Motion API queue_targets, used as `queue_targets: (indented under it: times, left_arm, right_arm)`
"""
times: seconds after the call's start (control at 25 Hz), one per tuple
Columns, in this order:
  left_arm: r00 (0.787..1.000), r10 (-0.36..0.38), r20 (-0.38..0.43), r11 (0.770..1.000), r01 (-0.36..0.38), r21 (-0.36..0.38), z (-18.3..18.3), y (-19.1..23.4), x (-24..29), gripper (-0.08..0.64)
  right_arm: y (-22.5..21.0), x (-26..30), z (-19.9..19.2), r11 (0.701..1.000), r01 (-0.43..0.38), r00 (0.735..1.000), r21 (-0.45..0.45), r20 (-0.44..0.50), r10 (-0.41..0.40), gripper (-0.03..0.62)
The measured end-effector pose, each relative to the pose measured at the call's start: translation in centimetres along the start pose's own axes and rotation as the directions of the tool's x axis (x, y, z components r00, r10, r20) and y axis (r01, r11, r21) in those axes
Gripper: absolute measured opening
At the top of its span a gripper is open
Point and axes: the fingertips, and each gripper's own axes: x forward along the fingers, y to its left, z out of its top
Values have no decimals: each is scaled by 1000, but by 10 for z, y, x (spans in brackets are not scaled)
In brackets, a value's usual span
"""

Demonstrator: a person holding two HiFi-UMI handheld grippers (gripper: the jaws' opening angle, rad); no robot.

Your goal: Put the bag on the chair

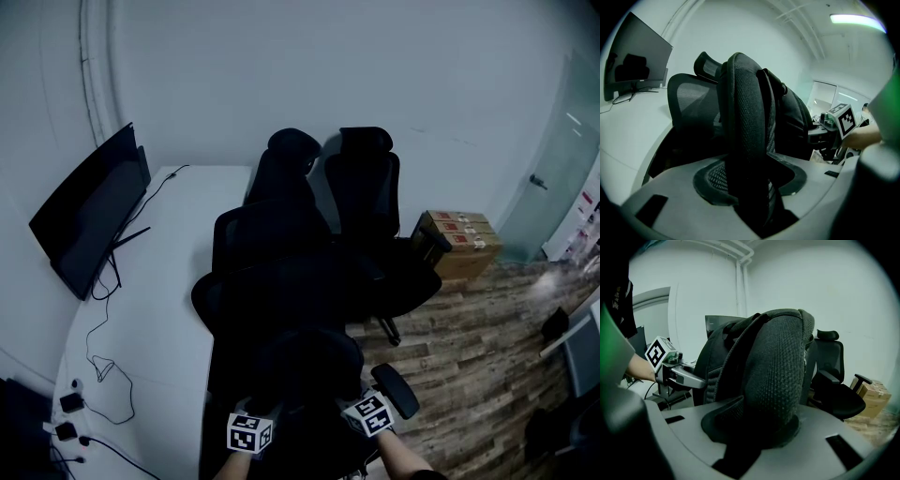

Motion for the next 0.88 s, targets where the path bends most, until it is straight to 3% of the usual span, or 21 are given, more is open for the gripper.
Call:
queue_targets:
  times: [0.28,0.88]
  left_arm:
    - [998,25,-58,999,-26,-20,-20,16,14,215]
    - [995,69,-72,997,-71,-34,-24,45,49,230]
  right_arm:
    - [-1,22,-22,999,-16,999,31,-28,17,103]
    - [-33,70,-33,998,-33,995,53,-96,38,135]
